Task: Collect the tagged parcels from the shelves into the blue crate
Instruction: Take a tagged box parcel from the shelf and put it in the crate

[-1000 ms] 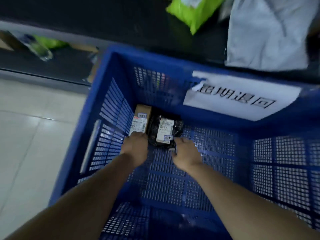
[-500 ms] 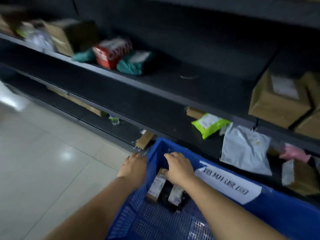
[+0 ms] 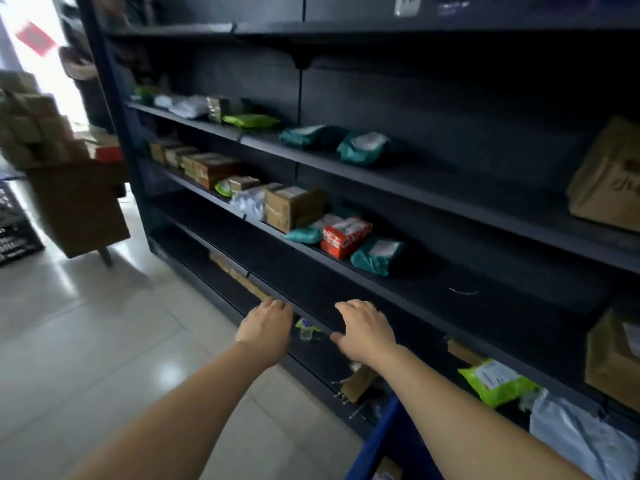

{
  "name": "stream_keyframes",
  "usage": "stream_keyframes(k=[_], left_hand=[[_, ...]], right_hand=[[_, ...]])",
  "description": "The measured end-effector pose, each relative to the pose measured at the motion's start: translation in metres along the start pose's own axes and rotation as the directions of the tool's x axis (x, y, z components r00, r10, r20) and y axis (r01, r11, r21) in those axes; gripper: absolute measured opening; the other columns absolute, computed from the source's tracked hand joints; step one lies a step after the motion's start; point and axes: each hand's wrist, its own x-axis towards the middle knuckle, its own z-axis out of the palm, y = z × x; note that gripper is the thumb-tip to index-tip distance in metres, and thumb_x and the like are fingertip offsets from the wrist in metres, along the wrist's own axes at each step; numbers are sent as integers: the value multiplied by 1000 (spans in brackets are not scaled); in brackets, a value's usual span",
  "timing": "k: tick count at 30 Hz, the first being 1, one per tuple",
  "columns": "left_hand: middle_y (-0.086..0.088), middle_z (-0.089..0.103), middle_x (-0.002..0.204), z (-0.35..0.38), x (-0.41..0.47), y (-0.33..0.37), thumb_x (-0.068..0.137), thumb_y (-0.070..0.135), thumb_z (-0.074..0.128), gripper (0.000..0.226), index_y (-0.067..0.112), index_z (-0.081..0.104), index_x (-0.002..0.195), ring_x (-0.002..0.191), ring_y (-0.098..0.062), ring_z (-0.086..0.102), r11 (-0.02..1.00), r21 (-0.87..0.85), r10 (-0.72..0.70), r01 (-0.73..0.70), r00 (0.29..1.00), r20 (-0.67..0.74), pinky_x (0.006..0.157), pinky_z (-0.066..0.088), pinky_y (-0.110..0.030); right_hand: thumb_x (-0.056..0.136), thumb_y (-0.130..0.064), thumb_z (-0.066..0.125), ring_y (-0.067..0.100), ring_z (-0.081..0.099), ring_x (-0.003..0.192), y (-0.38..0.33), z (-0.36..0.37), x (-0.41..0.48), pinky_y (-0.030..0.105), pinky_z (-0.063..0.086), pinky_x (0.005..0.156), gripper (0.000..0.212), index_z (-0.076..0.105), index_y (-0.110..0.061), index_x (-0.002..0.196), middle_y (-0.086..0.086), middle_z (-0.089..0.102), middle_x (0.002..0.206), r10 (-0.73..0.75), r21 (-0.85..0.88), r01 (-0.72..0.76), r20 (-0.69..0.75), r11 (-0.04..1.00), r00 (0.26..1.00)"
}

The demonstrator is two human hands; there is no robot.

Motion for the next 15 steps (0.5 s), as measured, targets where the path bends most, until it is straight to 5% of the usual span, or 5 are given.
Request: stream_keyframes(k=[15], left_hand=[[-2,55,115,-122,36,-229,88,19,57,29,15,53,116,114,-21,48,998,49,-40,50,982,-183,91,49,-34]], right_hand=[[91,-41,59,26,40,131,-196,-91,123,40,40,105,56,41,-19,139,6,46,140,-13,-9,11,-141,1000,990]])
